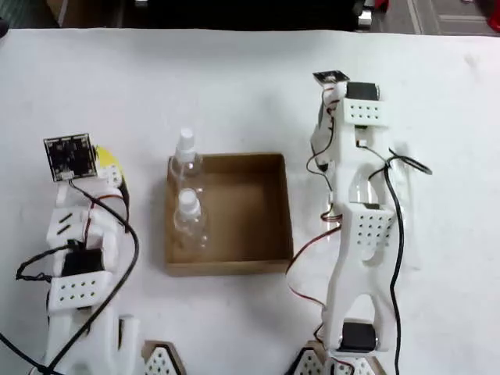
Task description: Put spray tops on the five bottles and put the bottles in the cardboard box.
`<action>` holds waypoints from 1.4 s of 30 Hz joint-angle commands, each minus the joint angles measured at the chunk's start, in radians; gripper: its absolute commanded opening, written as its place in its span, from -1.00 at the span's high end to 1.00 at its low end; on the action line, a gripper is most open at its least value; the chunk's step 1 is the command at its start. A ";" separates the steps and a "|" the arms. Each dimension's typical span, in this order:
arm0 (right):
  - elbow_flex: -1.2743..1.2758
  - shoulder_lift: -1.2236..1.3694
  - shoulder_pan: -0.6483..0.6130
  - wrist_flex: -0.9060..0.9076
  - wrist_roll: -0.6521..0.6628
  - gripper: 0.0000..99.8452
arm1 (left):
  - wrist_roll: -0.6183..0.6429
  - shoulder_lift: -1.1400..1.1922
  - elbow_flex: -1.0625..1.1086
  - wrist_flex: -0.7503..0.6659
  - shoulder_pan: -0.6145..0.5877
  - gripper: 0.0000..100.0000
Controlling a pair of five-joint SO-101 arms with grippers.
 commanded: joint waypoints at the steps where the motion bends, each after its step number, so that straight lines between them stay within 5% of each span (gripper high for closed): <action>1: 0.021 -0.068 -0.001 0.024 0.011 0.64 | -0.008 -0.005 -0.003 -0.026 0.015 0.95; 10: 0.038 -0.079 -0.002 0.022 0.011 0.98 | -0.008 -0.005 -0.003 -0.021 0.013 0.95; 20: -0.023 -0.266 -0.008 0.024 0.011 0.93 | -0.009 -0.005 -0.003 -0.021 0.013 0.95; 28: -0.002 -0.674 -0.153 0.025 0.011 0.97 | -0.009 -0.004 -0.003 -0.026 0.015 0.95; 35: 0.285 -0.997 -0.259 -0.091 0.002 0.97 | -0.009 -0.005 -0.003 -0.021 0.012 0.95; 42: 0.902 -1.411 -0.338 -0.539 0.000 0.97 | -0.009 -0.005 -0.003 -0.026 0.013 0.95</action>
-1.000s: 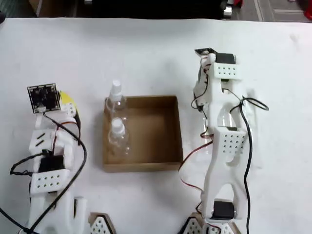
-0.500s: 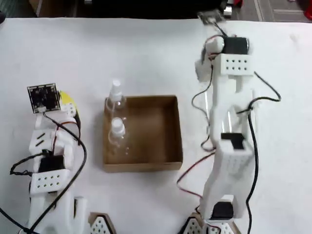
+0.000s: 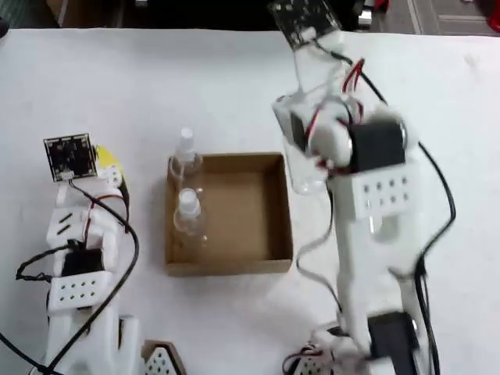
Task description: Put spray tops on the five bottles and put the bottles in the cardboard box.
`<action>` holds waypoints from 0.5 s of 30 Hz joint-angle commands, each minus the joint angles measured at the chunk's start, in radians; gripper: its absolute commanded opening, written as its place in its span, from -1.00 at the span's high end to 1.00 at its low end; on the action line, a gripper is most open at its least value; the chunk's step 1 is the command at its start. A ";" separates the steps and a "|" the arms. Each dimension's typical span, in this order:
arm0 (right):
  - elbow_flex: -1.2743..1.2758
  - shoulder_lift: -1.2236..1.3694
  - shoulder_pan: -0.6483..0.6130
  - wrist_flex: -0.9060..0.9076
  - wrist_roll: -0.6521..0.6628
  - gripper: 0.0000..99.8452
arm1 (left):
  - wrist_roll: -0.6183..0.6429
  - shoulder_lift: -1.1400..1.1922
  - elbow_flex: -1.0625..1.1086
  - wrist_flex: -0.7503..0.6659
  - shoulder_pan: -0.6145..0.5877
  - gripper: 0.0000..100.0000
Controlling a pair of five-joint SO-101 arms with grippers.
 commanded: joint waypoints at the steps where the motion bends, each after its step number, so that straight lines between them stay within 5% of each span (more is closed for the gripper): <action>1: 0.451 -0.328 -0.059 -0.358 -0.003 0.97 | -0.009 -0.005 -0.003 -0.026 0.013 0.95; 8: 1.068 -0.677 -0.168 -0.983 -0.002 0.97 | -0.009 -0.005 -0.003 -0.026 0.010 0.95; 15: 1.401 -0.685 -0.219 -1.388 -0.101 0.97 | -0.009 -0.002 -0.003 -0.026 0.010 0.95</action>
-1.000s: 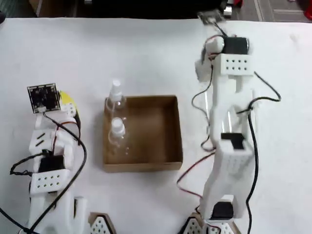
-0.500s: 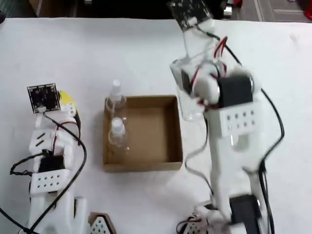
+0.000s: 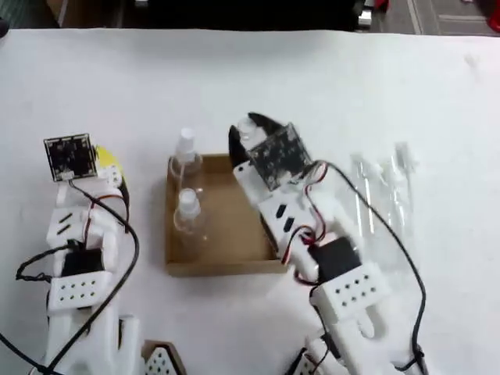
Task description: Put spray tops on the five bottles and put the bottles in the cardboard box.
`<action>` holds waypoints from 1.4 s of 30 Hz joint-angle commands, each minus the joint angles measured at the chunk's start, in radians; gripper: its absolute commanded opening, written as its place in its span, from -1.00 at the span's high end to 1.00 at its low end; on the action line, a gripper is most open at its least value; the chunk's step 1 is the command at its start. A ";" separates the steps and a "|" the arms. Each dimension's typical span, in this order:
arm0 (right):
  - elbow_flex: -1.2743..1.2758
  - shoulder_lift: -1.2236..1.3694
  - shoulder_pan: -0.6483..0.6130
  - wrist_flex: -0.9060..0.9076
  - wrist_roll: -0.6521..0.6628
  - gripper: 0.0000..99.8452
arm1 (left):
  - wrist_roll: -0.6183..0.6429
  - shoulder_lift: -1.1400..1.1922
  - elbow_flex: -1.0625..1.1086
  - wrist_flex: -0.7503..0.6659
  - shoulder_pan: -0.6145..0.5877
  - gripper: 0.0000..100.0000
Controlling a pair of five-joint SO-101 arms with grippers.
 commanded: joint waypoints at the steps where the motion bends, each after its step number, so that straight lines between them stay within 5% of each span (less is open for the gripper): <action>1: 0.141 0.010 -0.004 -0.275 -0.124 0.97 | -0.009 -0.002 -0.003 -0.026 0.010 0.95; 6: 0.186 0.127 0.035 -0.420 -0.198 0.97 | -0.009 -0.002 -0.003 -0.026 0.013 0.95; 17: 0.184 0.458 -0.010 -0.696 -0.123 0.97 | -0.009 -0.004 -0.003 -0.026 0.012 0.95; 42: 0.100 0.653 -0.048 -0.745 -0.117 0.97 | -0.009 -0.005 -0.006 -0.026 0.013 0.95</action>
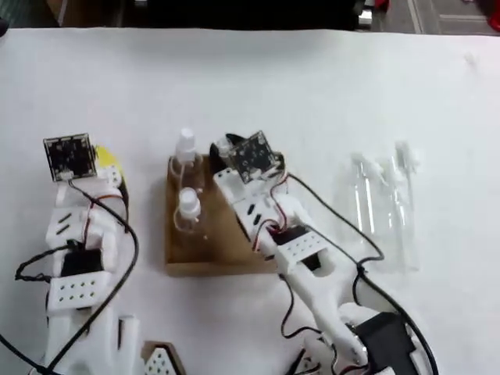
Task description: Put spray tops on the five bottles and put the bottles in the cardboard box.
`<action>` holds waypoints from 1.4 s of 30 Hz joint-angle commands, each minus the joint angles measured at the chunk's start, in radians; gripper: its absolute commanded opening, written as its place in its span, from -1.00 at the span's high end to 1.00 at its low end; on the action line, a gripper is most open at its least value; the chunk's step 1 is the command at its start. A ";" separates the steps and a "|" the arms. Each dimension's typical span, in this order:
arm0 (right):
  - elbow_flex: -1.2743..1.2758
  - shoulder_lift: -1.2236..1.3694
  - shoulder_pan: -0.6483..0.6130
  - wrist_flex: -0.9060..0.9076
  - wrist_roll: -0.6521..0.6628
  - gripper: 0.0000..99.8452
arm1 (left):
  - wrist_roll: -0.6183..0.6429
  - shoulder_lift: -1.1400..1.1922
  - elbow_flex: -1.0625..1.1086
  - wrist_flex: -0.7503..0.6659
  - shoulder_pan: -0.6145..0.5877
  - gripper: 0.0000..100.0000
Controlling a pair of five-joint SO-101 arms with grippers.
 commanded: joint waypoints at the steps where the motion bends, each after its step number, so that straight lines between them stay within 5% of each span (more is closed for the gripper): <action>1: -0.048 -0.002 -0.008 -0.018 0.011 0.97 | -0.009 -0.005 -0.006 -0.026 0.013 0.95; 26: -0.063 0.007 -0.044 -0.018 0.014 0.96 | -0.009 -0.005 -0.008 -0.026 0.015 0.95; 33: -0.066 0.007 -0.042 -0.015 0.012 0.66 | -0.009 -0.005 -0.008 -0.026 0.015 0.95; 42: -0.064 -0.022 -0.039 -0.012 0.015 0.67 | -0.009 -0.005 -0.008 -0.026 0.015 0.95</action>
